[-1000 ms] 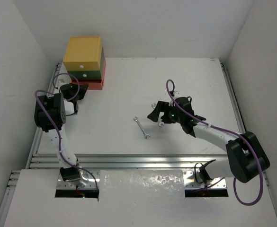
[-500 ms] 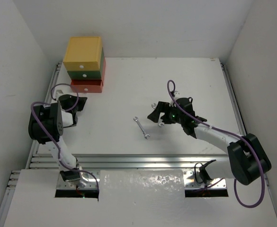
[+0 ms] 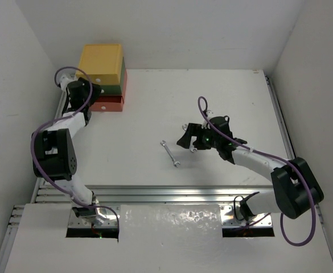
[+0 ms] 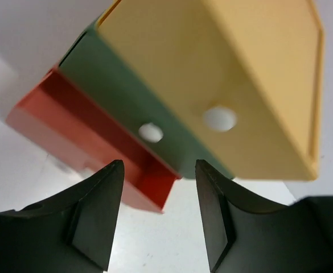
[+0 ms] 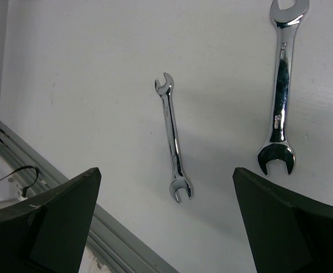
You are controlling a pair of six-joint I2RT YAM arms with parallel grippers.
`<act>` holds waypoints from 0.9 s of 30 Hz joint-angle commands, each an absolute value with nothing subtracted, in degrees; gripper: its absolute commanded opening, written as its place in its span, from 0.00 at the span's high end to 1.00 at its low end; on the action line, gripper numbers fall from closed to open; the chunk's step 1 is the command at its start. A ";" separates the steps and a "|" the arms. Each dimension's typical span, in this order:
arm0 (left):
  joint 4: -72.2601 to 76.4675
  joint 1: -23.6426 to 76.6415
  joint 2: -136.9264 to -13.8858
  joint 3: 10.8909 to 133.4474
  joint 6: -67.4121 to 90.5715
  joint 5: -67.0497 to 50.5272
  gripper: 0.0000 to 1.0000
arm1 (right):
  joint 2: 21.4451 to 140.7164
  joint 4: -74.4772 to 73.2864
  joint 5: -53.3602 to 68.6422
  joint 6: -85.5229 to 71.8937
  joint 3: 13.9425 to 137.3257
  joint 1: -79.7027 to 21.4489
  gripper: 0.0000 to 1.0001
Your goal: Sort the tools into containers
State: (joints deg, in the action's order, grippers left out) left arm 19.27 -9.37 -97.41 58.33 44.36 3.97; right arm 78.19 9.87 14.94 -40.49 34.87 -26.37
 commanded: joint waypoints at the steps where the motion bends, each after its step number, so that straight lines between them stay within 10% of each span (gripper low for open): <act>1: 4.94 -8.96 -98.87 64.59 42.62 10.37 0.49 | 78.31 10.11 15.56 -39.55 37.27 -26.19 0.01; 27: -8.08 -8.88 -116.01 81.48 45.00 9.14 0.63 | 79.01 9.40 15.64 -39.02 37.97 -26.19 0.01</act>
State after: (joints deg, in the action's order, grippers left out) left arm -6.94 -8.82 -115.24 79.68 44.64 8.78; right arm 78.81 7.46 15.20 -39.83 35.62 -26.37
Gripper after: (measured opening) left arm 0.380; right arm 0.992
